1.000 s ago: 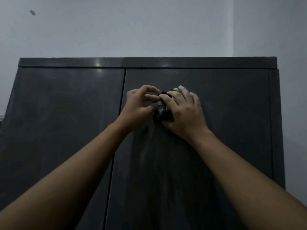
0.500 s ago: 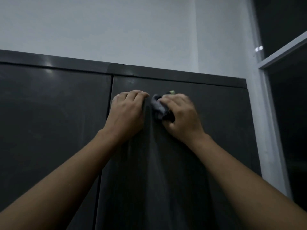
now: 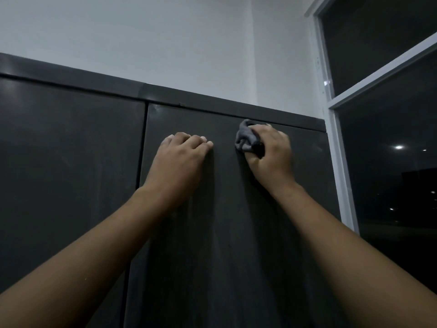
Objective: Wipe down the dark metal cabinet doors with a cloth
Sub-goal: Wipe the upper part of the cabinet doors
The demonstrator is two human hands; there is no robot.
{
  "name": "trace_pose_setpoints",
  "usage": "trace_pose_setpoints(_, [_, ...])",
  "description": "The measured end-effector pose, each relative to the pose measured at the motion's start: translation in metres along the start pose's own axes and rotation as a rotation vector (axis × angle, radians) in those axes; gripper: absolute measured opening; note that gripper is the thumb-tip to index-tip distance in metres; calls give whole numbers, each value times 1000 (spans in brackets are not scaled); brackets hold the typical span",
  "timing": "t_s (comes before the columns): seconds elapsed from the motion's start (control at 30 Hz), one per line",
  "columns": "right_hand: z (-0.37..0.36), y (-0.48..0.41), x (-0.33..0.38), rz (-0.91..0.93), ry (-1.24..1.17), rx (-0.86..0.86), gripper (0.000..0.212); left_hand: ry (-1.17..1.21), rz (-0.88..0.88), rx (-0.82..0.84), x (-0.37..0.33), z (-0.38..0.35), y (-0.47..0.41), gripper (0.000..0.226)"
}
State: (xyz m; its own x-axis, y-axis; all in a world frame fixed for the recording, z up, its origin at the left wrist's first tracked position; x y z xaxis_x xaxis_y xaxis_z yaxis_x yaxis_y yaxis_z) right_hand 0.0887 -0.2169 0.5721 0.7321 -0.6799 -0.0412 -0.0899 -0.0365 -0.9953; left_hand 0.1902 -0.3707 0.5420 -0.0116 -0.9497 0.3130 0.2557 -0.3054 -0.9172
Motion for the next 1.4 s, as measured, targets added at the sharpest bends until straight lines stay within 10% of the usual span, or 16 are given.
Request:
trace_pose_setpoints(0.27, [11, 46, 9, 541, 30, 79, 46, 287, 69, -214, 2, 26, -8, 30])
trace_pose_setpoints(0.57, [1, -9, -31, -1, -40, -11, 48, 120, 217, 35, -24, -18, -16, 61])
trace_pose_setpoints(0.67, [-11, -20, 3, 69, -103, 16, 53, 61, 213, 125, -27, -36, -10, 55])
trace_pose_setpoints(0.93, [-17, -40, 70, 456, -22, 126, 57, 302, 365, -242, -1, 19, 9, 32])
trace_pose_setpoints(1.13, [-25, -46, 92, 247, -108, 92, 53, 201, 433, -47, 19, 35, 24, 41])
trace_pose_setpoints(1.4, [-39, -56, 164, 501, -90, 186, 57, 160, 425, 135, 33, 41, 47, 57])
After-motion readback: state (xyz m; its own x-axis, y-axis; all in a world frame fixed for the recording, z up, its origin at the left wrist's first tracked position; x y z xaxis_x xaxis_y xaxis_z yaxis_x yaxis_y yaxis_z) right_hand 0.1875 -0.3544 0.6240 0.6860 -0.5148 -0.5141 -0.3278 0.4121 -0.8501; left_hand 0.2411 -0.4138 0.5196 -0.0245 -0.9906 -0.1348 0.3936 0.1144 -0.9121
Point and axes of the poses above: each hand's wrist, its own y-axis away from the middle knuckle, its own z-axis out of the back of the hand, x = y × z, the point moved 10 cm from there along -y, towards the middle knuckle, and after that the axes turned 11 degrees about y, right-handed, at the moved point
